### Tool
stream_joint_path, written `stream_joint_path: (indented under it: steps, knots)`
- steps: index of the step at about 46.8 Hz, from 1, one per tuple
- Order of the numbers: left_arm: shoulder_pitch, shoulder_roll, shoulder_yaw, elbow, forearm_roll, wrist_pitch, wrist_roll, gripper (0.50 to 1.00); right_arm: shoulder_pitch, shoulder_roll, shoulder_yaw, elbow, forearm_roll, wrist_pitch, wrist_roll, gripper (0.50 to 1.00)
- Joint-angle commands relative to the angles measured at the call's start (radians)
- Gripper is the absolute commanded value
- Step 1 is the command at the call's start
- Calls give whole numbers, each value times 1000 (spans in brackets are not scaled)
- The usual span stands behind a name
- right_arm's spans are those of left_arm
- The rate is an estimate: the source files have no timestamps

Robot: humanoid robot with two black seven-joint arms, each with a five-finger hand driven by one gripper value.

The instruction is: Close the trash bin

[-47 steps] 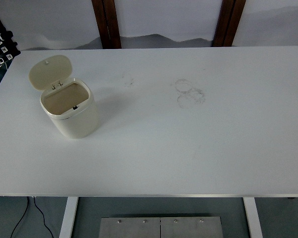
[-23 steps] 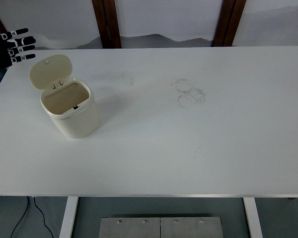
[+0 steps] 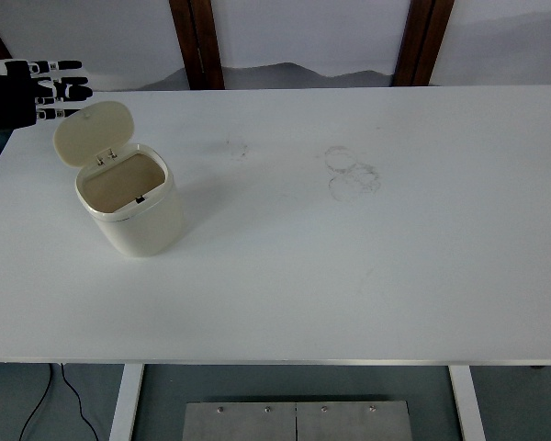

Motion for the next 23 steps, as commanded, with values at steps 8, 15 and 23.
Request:
stream_joint_path:
  steps: [8,15,23]
  knots:
    - [-15,5,19,-72,-2,6,0,1000,1,0,0,0,0,0,0,995]
    - [-15,10,22,-94,-4,8,0,1000,1,0,0,0,0,0,0,995]
    - [-17,26,22,-114,-4,8,0,1000,3,0,0,0,0,0,0,995]
